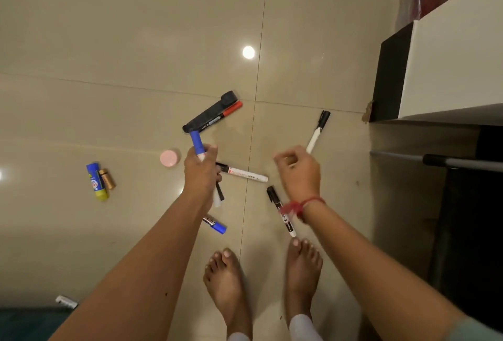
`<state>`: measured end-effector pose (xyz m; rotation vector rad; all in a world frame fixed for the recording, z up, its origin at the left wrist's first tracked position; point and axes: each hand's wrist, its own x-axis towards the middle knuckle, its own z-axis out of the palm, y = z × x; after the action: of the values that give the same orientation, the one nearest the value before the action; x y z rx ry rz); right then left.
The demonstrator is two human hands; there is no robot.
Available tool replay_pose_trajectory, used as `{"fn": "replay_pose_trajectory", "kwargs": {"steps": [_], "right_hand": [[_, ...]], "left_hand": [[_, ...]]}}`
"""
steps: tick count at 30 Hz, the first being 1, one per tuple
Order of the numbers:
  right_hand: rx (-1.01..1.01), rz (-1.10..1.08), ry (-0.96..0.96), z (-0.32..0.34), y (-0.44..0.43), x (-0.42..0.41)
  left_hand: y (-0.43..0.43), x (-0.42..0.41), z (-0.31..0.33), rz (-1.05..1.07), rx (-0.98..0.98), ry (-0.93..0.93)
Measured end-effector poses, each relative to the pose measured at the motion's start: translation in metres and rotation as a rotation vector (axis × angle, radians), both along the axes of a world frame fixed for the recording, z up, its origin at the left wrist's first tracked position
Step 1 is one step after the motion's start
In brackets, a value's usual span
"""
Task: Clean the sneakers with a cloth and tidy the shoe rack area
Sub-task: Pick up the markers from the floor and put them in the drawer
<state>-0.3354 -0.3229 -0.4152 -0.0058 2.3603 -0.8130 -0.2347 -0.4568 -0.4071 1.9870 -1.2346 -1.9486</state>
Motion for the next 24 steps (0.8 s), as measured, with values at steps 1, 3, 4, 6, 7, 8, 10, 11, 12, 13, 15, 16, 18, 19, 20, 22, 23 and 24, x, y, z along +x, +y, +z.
{"fn": "replay_pose_trajectory", "kwargs": {"steps": [1,3,4,6,7,8,10,11,12,13,15,16,18,19,20,22,23,24], "right_hand": [[0.117,-0.053,0.048,-0.012,0.004,-0.014],[0.303,-0.112,0.029,-0.039,0.010,-0.035],[0.369,-0.118,0.002,-0.051,0.012,-0.040],[0.439,-0.117,-0.024,-0.067,0.011,-0.045],[0.435,-0.123,-0.025,-0.072,0.010,-0.047],[0.413,-0.142,-0.027,-0.073,0.009,-0.050],[0.328,-0.178,-0.029,-0.065,0.007,-0.050],[0.244,-0.180,-0.023,-0.057,0.006,-0.045],[0.132,-0.164,-0.022,-0.046,0.005,-0.035],[0.020,-0.129,-0.029,-0.030,0.003,-0.020],[-0.164,0.016,-0.056,0.008,-0.003,0.021],[-0.234,0.108,-0.080,0.024,-0.005,0.043],[-0.273,0.336,-0.092,0.045,-0.008,0.084],[-0.263,0.437,-0.091,0.052,-0.010,0.099],[-0.249,0.462,-0.106,0.052,-0.009,0.109],[-0.280,0.248,-0.215,0.049,0.000,0.112],[-0.264,0.139,-0.200,0.044,0.011,0.108],[-0.192,0.096,-0.141,0.036,0.025,0.101]], "left_hand": [[-0.002,0.004,-0.004,0.012,-0.003,-0.002],[-0.006,0.012,-0.012,0.052,0.026,0.007],[-0.007,0.015,-0.014,0.069,0.048,0.007],[-0.005,0.021,-0.015,0.073,0.095,0.014],[-0.002,0.024,-0.014,0.061,0.112,0.023],[0.000,0.026,-0.011,0.047,0.126,0.032],[0.002,0.030,-0.004,0.034,0.144,0.043],[0.002,0.029,0.001,0.040,0.151,0.044],[0.002,0.029,0.004,0.050,0.155,0.042],[0.003,0.028,0.009,0.060,0.157,0.045],[0.004,0.028,0.016,0.062,0.155,0.068],[0.005,0.028,0.019,0.048,0.155,0.080],[0.011,0.031,0.020,-0.006,0.149,0.097],[0.015,0.033,0.019,-0.022,0.136,0.098],[0.018,0.035,0.019,-0.016,0.114,0.084],[0.022,0.041,0.017,0.057,0.108,0.030],[0.022,0.045,0.016,0.110,0.130,0.010],[0.021,0.050,0.015,0.157,0.146,-0.001]]}}
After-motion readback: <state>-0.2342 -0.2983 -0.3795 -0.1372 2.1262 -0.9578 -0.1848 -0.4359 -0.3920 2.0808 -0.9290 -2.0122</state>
